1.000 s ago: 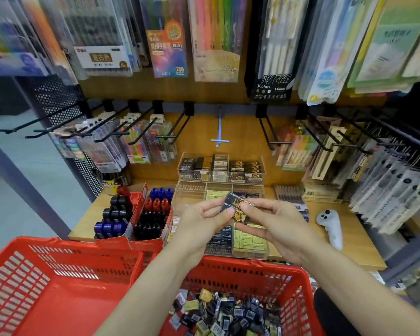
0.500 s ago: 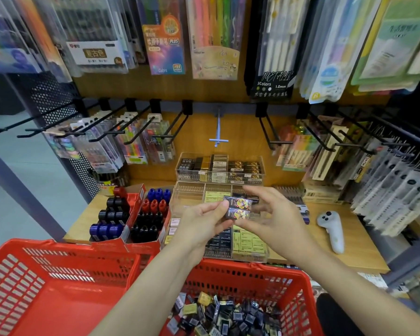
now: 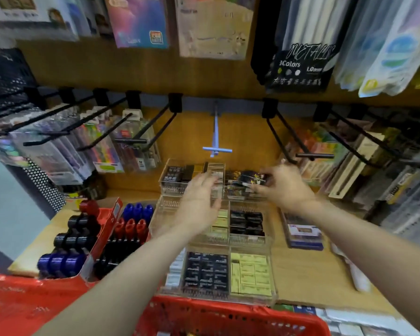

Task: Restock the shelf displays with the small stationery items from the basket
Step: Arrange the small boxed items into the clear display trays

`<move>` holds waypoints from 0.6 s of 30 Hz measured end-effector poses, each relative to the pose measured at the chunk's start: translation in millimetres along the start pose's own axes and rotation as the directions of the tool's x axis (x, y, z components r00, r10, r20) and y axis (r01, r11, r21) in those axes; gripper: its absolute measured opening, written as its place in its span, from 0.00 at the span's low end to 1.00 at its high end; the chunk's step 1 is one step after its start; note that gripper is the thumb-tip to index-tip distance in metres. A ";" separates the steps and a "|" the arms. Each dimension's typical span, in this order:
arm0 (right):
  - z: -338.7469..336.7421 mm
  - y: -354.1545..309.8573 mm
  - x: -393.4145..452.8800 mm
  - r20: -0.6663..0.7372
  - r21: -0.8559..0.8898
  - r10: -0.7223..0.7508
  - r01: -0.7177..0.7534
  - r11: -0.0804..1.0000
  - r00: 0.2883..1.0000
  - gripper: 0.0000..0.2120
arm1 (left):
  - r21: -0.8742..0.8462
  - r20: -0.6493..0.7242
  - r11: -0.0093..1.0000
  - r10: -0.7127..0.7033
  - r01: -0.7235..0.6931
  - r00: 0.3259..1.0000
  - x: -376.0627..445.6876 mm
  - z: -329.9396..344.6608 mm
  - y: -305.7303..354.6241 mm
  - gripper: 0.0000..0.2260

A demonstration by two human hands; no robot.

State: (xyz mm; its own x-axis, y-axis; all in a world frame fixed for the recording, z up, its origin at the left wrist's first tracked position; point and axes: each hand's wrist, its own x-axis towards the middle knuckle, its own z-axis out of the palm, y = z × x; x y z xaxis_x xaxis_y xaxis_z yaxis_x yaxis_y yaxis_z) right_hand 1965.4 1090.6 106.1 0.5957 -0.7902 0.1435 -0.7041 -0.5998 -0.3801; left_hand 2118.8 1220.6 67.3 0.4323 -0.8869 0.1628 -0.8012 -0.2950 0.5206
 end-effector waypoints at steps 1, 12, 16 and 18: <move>4.0 1.5 12.4 0.057 -0.042 0.040 -0.037 0.998 0.998 0.26 | 0.105 0.066 0.994 0.014 -0.021 0.998 9.2 6.3 -7.8 0.30; 24.6 -12.6 81.6 0.377 -0.187 0.154 -0.088 0.978 0.913 0.24 | 0.078 0.126 0.994 0.062 -0.072 0.990 17.7 39.3 -44.5 0.37; 31.9 -14.7 91.9 0.441 -0.205 0.168 -0.084 0.975 0.882 0.26 | 0.056 0.119 0.997 0.050 -0.057 0.992 16.5 38.2 -43.3 0.37; 30.7 -13.6 94.8 0.460 -0.234 0.167 -0.062 0.970 0.872 0.27 | 0.035 0.116 0.998 0.054 -0.058 0.992 16.7 37.6 -43.4 0.37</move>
State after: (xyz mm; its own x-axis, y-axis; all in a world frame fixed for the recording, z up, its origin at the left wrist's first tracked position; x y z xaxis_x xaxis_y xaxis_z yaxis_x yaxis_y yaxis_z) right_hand 2043.3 1027.8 96.8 0.5799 -0.7315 -0.3586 -0.8106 -0.5622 -0.1642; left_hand 2145.2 1205.3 15.9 0.3375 -0.9368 0.0924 -0.8390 -0.2549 0.4807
